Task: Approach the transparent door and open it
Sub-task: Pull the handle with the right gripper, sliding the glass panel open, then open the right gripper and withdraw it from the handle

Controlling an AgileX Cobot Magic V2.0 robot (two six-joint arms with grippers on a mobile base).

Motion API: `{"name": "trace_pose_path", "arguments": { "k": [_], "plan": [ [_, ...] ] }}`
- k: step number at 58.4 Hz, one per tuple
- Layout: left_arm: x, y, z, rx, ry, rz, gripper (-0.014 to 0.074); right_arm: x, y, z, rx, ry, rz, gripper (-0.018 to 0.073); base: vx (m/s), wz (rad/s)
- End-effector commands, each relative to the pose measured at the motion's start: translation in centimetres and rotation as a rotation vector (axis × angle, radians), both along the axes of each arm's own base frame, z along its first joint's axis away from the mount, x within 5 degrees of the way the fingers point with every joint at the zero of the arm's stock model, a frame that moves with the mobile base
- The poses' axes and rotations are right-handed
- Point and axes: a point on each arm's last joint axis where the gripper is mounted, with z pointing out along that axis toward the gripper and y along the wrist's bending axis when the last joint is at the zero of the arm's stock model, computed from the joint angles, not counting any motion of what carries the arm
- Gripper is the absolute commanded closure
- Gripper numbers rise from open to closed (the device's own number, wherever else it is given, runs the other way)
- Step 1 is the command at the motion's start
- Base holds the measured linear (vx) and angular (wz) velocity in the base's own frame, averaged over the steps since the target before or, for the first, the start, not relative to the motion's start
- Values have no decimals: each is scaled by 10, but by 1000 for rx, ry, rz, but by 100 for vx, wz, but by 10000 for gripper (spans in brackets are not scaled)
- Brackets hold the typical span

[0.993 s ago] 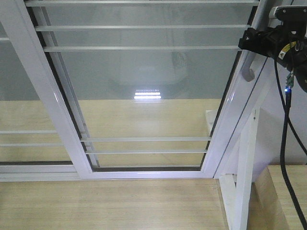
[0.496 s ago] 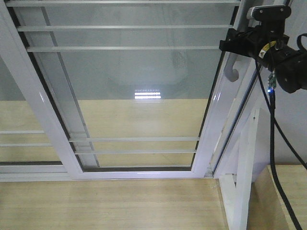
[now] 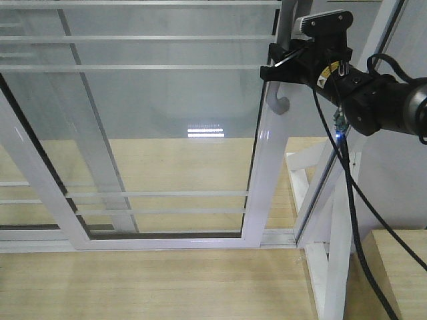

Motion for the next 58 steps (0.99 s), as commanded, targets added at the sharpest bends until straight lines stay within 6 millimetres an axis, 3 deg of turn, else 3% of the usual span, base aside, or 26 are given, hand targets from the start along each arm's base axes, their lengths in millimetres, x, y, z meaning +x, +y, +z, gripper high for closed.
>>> {"name": "trace_pose_path", "arguments": {
  "k": [1, 11, 22, 30, 37, 58],
  "plan": [
    [3, 0, 19, -5, -116, 0, 216, -12, 24, 41, 39, -167, 94, 314, 0, 0],
    [3, 0, 19, -5, -116, 0, 216, -23, 53, 41, 15, -179, 180, 314, 0, 0],
    [3, 0, 18, -6, -107, 0, 216, -29, 54, 48, 21, -159, 175, 314, 0, 0],
    [3, 0, 17, -6, -98, 0, 216, -48, 44, 69, 44, -160, 138, 323, 0, 0],
    [3, 0, 17, -5, -99, 0, 216, -78, 25, 86, -10, -152, 103, 321, 0, 0],
    [3, -1, 17, 64, -90, -22, 216, -178, -30, 92, -178, 52, -43, 251, 0, 0]
  ]
}}
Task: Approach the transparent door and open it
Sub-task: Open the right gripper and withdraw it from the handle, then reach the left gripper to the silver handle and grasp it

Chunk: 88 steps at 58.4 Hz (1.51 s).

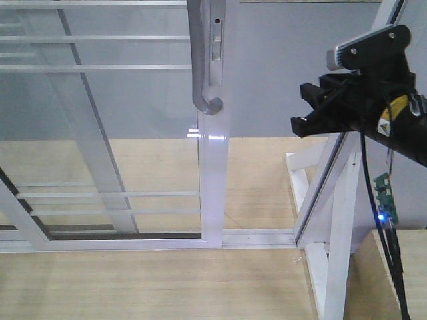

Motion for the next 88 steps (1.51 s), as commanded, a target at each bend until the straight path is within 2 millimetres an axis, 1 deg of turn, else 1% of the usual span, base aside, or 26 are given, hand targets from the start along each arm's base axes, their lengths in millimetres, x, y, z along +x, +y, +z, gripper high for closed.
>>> {"name": "trace_pose_path", "arguments": {
  "k": [1, 10, 22, 26, 32, 38, 43, 53, 55, 61, 68, 69, 71, 72, 79, 88],
  "plan": [
    [3, -1, 19, 4, -115, -4, 216, -18, -10, 25, 25, -64, -25, 244, 0, 0],
    [3, -1, 19, 4, -113, -4, 216, -48, -30, 33, -45, 32, -120, 167, 0, 0],
    [3, -2, 19, -31, -115, -2, 216, -76, -47, 39, -83, 110, -204, 155, 0, 0],
    [3, -7, 19, -41, -116, -28, 216, -82, -50, 35, -86, 110, -212, 155, 0, 0],
    [6, -21, 18, -44, -117, -112, 216, -91, -55, 17, -47, 146, -254, 155, 0, 0],
    [16, -37, 14, -49, -129, -196, 216, -99, -58, 9, 1, 146, -281, 155, 0, 0],
    [29, -51, 12, -56, -188, -253, 216, -101, -59, 13, 8, 112, -281, 155, 0, 0],
    [64, -80, 1, -66, -297, -340, 216, -101, -60, 19, -30, 39, -256, 155, 0, 0],
    [74, -87, -4, -65, -285, -357, 216, -101, -60, 19, -32, 33, -254, 155, 0, 0],
    [100, -109, -10, -52, -265, -411, 216, -101, -59, 20, -30, 28, -250, 155, 0, 0],
    [133, -138, -9, 5, -274, -500, 214, -101, -59, 20, -29, 27, -249, 155, 0, 0],
    [137, -141, -11, 10, -269, -508, 214, -101, -59, 20, -29, 27, -249, 155, 0, 0],
    [147, -148, -8, 16, -283, -521, 214, -101, -59, 20, -29, 27, -249, 155, 0, 0],
    [151, -151, -10, 17, -279, -524, 211, -101, -59, 20, -29, 27, -249, 155, 0, 0],
    [178, -164, -6, -15, -302, -520, 178, -101, -59, 20, -30, 28, -250, 155, 0, 0],
    [206, -176, -2, -25, -324, -517, 101, -101, -59, 20, -30, 27, -250, 155, 0, 0]
  ]
}}
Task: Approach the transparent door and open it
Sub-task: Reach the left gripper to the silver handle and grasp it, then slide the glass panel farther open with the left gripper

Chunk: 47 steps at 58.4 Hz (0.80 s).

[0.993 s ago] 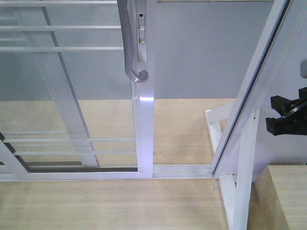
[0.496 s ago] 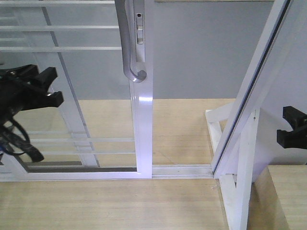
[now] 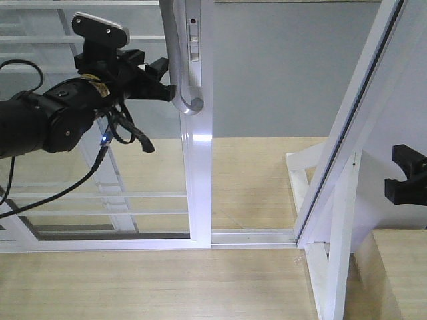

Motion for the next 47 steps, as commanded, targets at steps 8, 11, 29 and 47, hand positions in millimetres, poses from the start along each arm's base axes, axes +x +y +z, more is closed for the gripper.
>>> {"name": "trace_pose_path", "arguments": {
  "k": [8, 11, 29, 47],
  "plan": [
    [33, -17, 35, -93, -164, -7, 52, 3, 2, 15, -6, -95, 34, 155, 0, 0],
    [41, -20, 36, -98, -176, -7, 50, 3, 2, 15, -6, -95, 34, 155, 0, 0],
    [71, -32, 25, -107, -188, -3, 78, 2, 2, 15, -7, -94, 33, 169, 0, 0],
    [78, -19, 22, -137, -163, 71, 182, 2, 0, 13, -16, -72, 18, 233, 0, 0]
  ]
}}
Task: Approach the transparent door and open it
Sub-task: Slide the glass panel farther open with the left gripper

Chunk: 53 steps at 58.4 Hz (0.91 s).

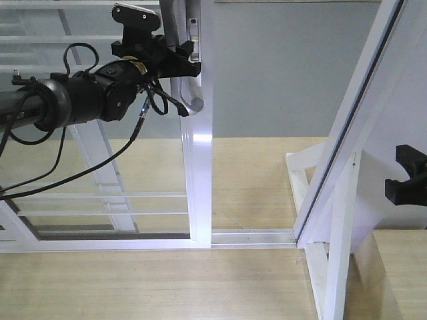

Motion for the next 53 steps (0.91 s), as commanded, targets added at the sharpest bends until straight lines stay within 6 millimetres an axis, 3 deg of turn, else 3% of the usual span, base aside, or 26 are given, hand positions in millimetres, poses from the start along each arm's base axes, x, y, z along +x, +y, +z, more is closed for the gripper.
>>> {"name": "trace_pose_path", "arguments": {
  "k": [1, 26, 53],
  "plan": [
    [1, 11, 48, -86, -150, 40, 186, 2, 1, 14, -9, -77, 22, 234, 0, 0],
    [-6, 41, 75, -27, -55, 89, 200, 2, 0, 13, -13, -70, 18, 239, 0, 0],
    [-6, 85, 82, 20, 71, 179, 198, 2, 0, 13, -17, -71, 18, 239, 0, 0]
  ]
}}
